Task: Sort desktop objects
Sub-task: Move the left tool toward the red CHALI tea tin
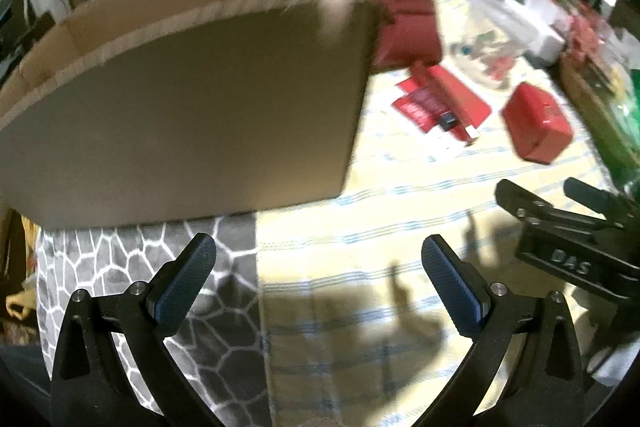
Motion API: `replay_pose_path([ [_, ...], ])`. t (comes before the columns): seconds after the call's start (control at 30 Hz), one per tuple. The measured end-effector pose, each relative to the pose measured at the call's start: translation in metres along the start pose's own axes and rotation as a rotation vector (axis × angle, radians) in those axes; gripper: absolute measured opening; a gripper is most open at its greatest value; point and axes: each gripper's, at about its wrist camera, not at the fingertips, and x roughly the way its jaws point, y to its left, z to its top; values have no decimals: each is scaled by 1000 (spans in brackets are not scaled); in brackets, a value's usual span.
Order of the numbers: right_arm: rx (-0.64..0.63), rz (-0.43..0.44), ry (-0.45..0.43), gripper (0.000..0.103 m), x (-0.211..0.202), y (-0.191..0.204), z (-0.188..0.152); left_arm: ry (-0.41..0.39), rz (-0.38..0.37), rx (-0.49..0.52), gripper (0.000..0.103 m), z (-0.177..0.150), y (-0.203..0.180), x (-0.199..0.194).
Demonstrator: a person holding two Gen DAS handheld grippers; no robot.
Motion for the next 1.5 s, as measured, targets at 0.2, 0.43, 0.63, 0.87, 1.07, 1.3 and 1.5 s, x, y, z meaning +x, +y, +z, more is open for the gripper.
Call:
replay_pose_path([
  [0.2, 68, -14, -65, 101, -25, -24, 4, -49, -25, 57, 103, 64, -97, 36],
  [0.43, 142, -19, -89, 101, -37, -61, 9, -106, -46, 142, 103, 97, -154, 39],
  [0.63, 130, -42, -120, 99, -49, -93, 16, -128, -125, 169, 103, 123, -182, 46],
  [0.87, 140, -52, -124, 98, -48, -124, 28, -137, -207, 224, 103, 135, -208, 55],
  [1.07, 223, 33, -120, 95, -36, -142, 37, -110, -239, 243, 103, 150, -227, 83],
  [1.3, 180, 55, -95, 95, -8, -125, 48, -49, -279, 233, 103, 154, -227, 113],
  [1.5, 211, 84, -80, 95, 8, -121, 59, -12, -317, 266, 103, 144, -233, 135],
])
